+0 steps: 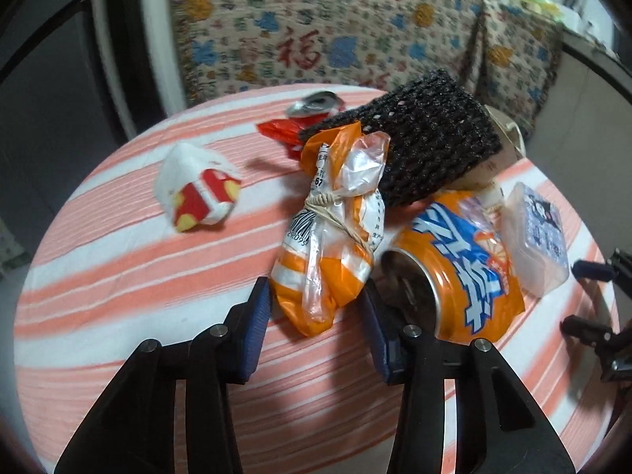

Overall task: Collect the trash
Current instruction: 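Grasp the orange-white snack bag with the left tool while the right tool grasps the clear plastic box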

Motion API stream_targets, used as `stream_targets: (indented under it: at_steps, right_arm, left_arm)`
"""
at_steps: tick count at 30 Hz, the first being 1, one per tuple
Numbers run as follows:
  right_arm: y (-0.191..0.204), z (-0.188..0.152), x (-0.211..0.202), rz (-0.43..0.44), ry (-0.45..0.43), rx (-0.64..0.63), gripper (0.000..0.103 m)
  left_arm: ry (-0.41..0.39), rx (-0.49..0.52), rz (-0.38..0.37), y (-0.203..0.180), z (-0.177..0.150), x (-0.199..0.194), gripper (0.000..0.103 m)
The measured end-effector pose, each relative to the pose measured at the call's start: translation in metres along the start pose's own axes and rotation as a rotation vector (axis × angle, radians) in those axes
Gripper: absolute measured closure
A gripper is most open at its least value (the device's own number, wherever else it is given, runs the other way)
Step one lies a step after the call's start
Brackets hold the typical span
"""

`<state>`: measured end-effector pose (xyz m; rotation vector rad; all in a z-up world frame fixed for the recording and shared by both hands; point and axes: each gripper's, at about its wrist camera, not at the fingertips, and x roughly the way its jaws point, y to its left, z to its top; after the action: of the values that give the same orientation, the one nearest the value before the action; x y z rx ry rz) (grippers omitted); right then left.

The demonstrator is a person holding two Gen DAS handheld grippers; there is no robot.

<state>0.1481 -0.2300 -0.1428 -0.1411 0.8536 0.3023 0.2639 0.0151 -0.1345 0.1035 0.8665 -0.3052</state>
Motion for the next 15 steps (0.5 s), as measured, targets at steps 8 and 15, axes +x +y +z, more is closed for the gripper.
stream_targets:
  at_steps: [8, 15]
  right_arm:
    - [-0.003, 0.005, 0.003, 0.0, 0.014, 0.01, 0.024]
    - [0.004, 0.022, 0.013, 0.037, 0.028, 0.03, 0.025]
  left_arm:
    - [0.076, -0.187, 0.137, 0.026, -0.048, -0.042, 0.057]
    - [0.059, -0.15, 0.175, 0.014, -0.07, -0.053, 0.045]
